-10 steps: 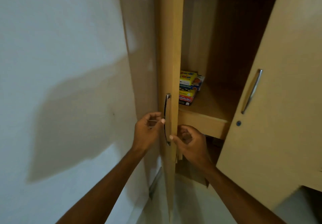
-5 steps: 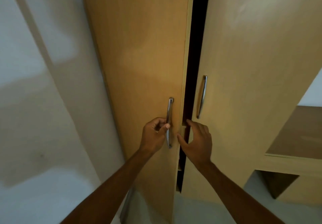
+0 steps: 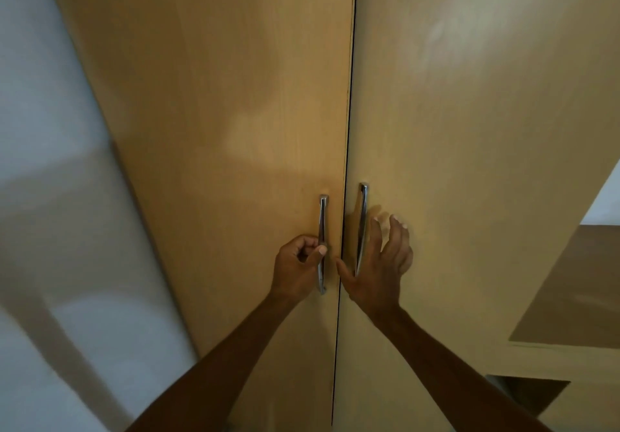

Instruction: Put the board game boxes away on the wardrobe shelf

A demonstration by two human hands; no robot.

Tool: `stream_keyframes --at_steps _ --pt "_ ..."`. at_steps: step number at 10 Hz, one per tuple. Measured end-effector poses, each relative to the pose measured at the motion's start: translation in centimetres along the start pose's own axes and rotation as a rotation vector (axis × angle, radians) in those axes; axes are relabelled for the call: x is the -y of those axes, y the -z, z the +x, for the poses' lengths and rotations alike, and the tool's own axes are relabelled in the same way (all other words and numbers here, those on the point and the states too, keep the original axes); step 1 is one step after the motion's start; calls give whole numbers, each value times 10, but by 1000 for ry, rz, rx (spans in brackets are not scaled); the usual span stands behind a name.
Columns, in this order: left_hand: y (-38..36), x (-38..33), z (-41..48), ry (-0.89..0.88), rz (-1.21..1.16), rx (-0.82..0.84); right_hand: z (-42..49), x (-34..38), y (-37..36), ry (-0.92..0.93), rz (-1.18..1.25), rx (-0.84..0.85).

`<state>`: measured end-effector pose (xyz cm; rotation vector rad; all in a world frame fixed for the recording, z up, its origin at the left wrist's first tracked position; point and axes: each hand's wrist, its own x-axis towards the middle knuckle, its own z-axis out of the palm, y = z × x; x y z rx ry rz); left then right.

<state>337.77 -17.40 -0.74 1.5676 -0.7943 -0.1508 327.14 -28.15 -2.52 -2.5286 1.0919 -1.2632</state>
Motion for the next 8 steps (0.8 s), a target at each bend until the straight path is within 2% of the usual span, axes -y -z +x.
stream_keyframes --at_steps 3,6,8 --pt "-21 11 43 12 -30 -46 42 -10 -27 32 -83 -29" --pt "-28 17 47 2 -19 -88 49 -19 -39 72 -65 -31" --pt "-7 27 -4 -4 370 -196 26 -34 -25 131 251 -42"
